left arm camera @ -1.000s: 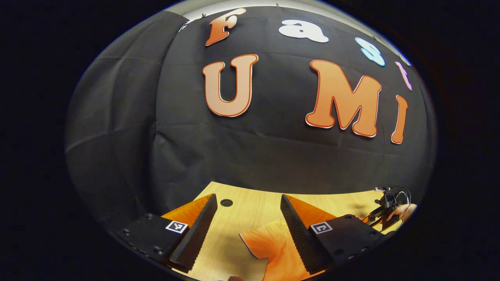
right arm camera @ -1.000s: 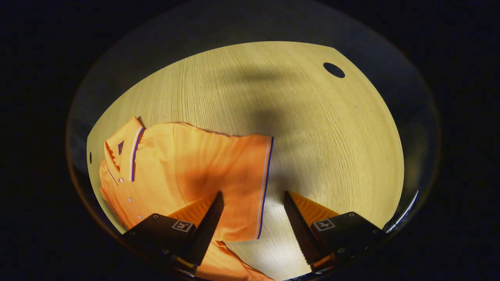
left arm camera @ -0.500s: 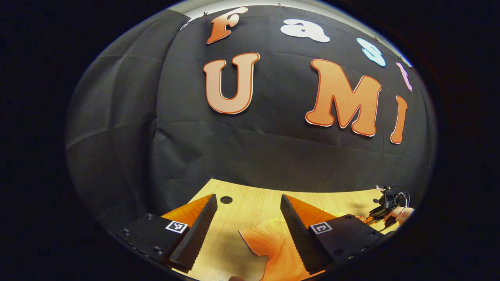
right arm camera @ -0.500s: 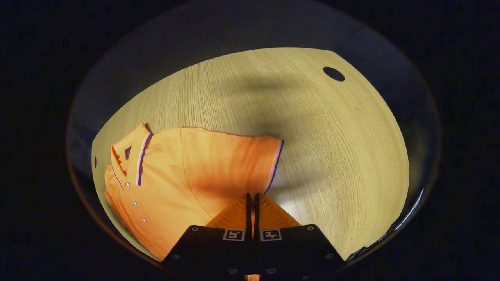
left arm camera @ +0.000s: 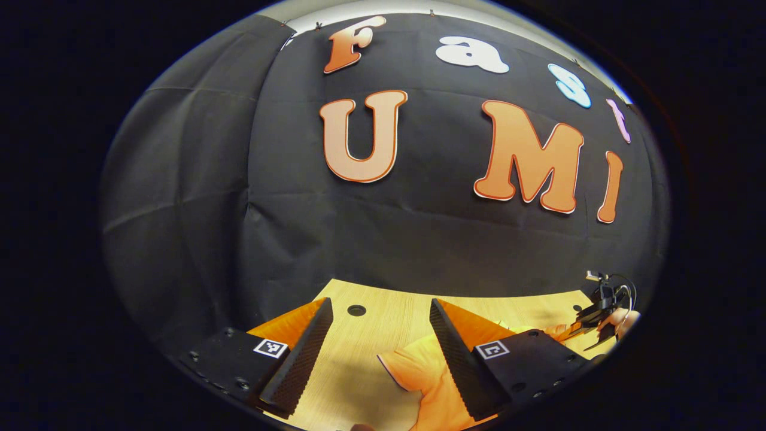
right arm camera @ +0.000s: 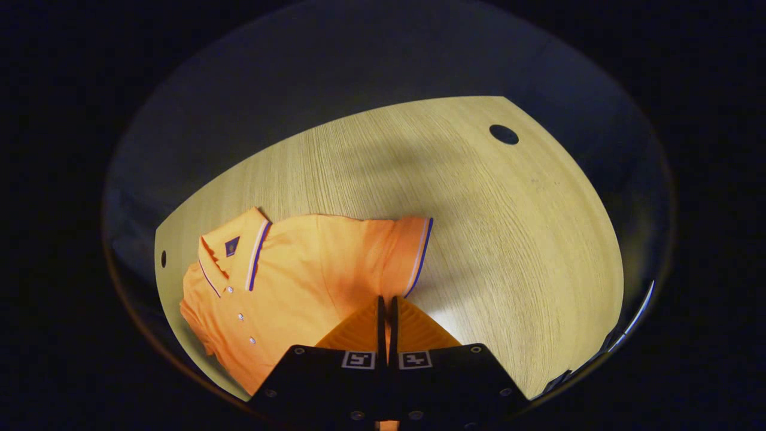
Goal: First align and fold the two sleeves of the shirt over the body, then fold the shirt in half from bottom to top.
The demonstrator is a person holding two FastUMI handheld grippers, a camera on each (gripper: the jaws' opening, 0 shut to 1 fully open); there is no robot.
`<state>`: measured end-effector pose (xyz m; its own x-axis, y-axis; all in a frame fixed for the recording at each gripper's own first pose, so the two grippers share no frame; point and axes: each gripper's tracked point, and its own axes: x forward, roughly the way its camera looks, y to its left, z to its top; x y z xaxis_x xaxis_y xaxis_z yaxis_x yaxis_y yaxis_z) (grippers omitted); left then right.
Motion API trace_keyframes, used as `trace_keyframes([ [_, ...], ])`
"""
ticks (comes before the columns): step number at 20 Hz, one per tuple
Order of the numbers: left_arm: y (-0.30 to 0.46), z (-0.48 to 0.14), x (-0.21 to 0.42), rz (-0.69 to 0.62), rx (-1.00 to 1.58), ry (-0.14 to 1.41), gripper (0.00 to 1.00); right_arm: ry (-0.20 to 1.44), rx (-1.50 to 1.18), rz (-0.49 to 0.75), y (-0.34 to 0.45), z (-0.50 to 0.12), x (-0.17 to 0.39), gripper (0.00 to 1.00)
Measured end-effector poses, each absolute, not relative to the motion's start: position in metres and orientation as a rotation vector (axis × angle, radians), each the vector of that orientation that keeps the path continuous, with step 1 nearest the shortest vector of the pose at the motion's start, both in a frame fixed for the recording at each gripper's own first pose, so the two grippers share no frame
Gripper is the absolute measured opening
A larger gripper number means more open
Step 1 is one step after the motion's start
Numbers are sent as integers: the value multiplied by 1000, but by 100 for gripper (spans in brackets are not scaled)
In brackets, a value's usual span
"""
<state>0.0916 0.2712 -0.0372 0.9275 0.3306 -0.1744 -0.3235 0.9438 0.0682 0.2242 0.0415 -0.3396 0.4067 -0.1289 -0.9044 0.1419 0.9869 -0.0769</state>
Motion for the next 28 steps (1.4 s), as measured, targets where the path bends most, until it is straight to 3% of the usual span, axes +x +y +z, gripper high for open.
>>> trace_keyframes([
  [8, 292, -29, 81, 301, 33, 175, 97, 1079, -97, -67, 114, -310, 213, 0],
  [16, 326, -33, 68, 301, 13, 190, 98, 1108, -136, 107, 210, -324, 189, 2],
  [21, 341, -42, 57, 311, -8, 206, 98, 1163, -98, 277, 261, -333, 161, 13],
  [22, 343, -43, 57, 311, -11, 208, 98, 1161, -87, 296, 268, -329, 160, 19],
  [25, 342, -48, 58, 308, -28, 217, 98, 1132, -88, 280, 267, -327, 165, 83],
  [26, 340, -50, 59, 303, -39, 223, 98, 1119, -93, 266, 262, -325, 168, 99],
  [28, 333, -59, 63, 289, -70, 250, 98, 1089, -79, 255, 256, -317, 169, 99],
])
